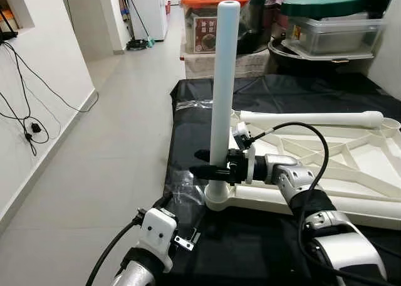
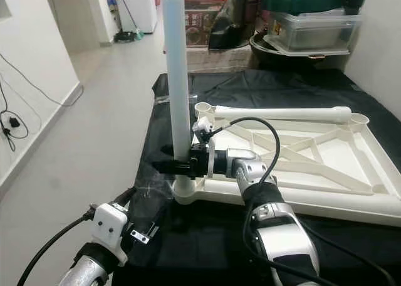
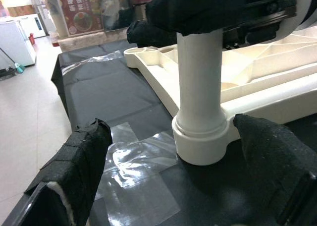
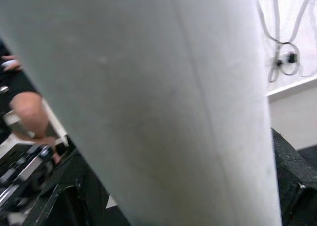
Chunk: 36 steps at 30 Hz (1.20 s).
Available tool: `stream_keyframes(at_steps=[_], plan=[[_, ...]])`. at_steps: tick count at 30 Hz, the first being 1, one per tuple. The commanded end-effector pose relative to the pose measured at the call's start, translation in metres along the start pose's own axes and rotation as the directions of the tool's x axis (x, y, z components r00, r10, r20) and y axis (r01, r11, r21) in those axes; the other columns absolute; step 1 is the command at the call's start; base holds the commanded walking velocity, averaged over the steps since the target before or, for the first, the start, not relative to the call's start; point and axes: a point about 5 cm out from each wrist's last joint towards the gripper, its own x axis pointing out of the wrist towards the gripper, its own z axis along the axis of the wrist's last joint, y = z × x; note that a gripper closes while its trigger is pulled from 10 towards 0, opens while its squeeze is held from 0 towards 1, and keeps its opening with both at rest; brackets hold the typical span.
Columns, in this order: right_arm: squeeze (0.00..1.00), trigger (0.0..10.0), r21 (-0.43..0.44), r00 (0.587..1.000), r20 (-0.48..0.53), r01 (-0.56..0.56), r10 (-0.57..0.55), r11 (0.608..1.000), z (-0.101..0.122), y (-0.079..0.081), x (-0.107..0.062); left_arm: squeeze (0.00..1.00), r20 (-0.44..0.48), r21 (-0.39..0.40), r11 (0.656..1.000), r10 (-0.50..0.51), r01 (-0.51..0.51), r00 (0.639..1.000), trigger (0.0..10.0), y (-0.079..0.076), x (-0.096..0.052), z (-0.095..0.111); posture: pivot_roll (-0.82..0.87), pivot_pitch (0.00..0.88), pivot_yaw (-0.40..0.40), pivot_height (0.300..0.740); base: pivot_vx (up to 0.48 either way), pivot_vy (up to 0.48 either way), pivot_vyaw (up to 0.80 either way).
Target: Building children table
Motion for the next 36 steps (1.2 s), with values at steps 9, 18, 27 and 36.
stream_keyframes(at_steps=[9, 18, 27, 36], plan=[[0.00, 0.0, -0.029, 0.997, -0.005, -0.075, 0.075, 0.997, -0.009, 0.005, 0.004, 0.00, -0.024, -0.003, 1.000, 0.000, -0.001, 1.000, 10.0, 0.002, -0.002, -0.005, 0.03, 0.000, 0.012, 0.740, 0.000, 0.000, 0.00], [0.00, 0.0, -0.058, 0.929, 0.162, 0.346, -0.334, 0.936, -0.009, -0.005, 0.016, 0.00, -0.025, -0.004, 1.000, 0.000, 0.000, 1.000, 10.0, 0.002, -0.002, -0.005, 0.01, 0.000, 0.014, 0.740, 0.000, 0.000, 0.00], [0.00, 0.0, 0.066, 0.188, 0.153, 0.978, -0.970, 0.200, -0.023, -0.033, -0.033, 0.00, -0.028, -0.005, 1.000, -0.006, 0.006, 1.000, 10.0, 0.002, -0.002, -0.005, 0.00, 0.000, 0.021, 0.740, 0.000, 0.000, 0.00], [0.00, 0.0, 0.115, -0.043, 0.119, 0.993, -0.992, -0.029, -0.033, -0.013, -0.027, 0.00, -0.026, -0.003, 1.000, -0.004, 0.004, 1.000, 10.0, 0.001, -0.002, -0.006, 0.01, 0.000, 0.011, 0.740, 0.000, 0.000, 0.00]])
